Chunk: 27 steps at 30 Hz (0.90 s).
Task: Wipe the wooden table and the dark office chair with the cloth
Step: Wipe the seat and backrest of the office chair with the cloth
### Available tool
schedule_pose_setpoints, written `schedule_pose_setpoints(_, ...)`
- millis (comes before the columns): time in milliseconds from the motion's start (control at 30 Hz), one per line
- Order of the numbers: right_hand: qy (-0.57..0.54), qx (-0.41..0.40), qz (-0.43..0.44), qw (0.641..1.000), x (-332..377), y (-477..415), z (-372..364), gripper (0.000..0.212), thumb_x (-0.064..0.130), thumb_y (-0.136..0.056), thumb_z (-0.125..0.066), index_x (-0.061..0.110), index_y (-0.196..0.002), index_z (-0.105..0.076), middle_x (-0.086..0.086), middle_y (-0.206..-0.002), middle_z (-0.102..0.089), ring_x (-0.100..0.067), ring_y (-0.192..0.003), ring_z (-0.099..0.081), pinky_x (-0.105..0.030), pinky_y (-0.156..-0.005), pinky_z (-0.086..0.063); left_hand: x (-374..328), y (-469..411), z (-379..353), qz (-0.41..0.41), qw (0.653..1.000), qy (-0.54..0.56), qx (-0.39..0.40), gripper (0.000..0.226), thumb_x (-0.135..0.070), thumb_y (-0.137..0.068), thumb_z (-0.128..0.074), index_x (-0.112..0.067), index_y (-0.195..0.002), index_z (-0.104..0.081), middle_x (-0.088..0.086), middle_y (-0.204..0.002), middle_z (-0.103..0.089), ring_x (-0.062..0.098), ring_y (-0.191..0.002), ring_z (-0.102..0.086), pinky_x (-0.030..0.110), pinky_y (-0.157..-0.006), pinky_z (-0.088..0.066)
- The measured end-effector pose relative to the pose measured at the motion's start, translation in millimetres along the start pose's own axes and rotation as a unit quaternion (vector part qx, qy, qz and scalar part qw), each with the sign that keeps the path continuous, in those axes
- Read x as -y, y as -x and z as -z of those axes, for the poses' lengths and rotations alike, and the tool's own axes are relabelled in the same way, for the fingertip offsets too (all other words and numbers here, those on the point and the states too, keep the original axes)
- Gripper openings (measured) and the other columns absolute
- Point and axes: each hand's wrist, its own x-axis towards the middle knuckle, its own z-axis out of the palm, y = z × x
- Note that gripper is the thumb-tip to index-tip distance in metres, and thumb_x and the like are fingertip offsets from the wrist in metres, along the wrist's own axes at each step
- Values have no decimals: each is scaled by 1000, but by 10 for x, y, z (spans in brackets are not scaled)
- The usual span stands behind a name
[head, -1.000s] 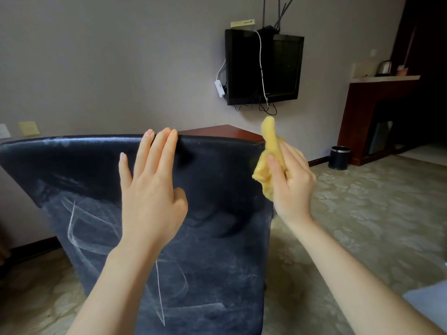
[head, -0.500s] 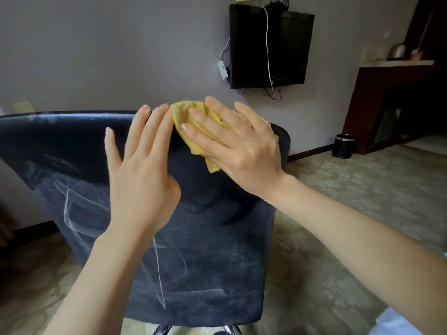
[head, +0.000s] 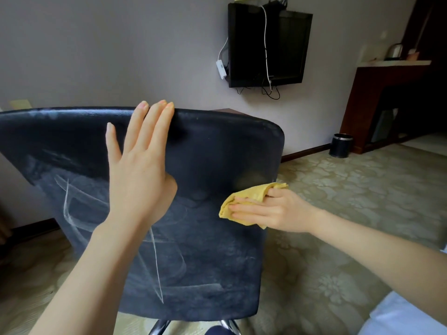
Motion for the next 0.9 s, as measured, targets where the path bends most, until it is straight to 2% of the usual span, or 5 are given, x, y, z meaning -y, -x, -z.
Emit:
schedule_pose_setpoints(167, 40, -54, 7, 998, -369, -92, 257, 31, 12, -89, -69, 19, -119, -69, 2, -128, -62, -12, -120, -57, -24, -100, -41, 31, -13, 45, -23, 1000, -7, 5, 103, 19, -52, -51, -10, -148, -26, 4, -155, -25, 23, -145, -12, 53, -114, -4)
schedule_pose_setpoints(433, 110, -189, -101, 971, -483, -740, 448, 31, 5, -86, -71, 18, -114, -71, 3, -119, -67, -16, -111, -63, -31, -95, -49, 149, -81, 100, -70, 997, 2, 22, 102, 22, -49, -50, -7, -145, -32, 10, -151, -33, 32, -141, -22, 54, -113, -11)
schedule_pose_setpoints(633, 116, -228, -206, 945, -83, -1211, 111, 32, 12, -90, -67, 24, -120, -68, 7, -128, -62, -14, -124, -51, -32, -110, -30, 172, -97, 176, -90, 995, 13, 36, 99, 22, -53, -49, -7, -146, -31, 10, -151, -32, 32, -142, -21, 54, -113, -13)
schedule_pose_setpoints(733, 73, -192, -193, 959, 124, -1270, -80, 35, 9, -95, -55, 22, -127, -61, 6, -132, -59, -14, -126, -52, -32, -110, -30, 183, -100, 188, -94, 995, 6, 43, 94, 17, -58, -47, -8, -147, -29, 9, -152, -30, 31, -142, -19, 54, -114, -12)
schedule_pose_setpoints(900, 41, -1, -101, 994, 514, -1058, -327, 51, 9, -97, -26, 32, -132, -55, 19, -135, -53, -1, -126, -48, -23, -109, -32, 214, -20, 132, -106, 993, -35, 48, 97, 10, -60, -46, -12, -150, -17, 6, -158, -14, 27, -146, -7, 52, -114, -8)
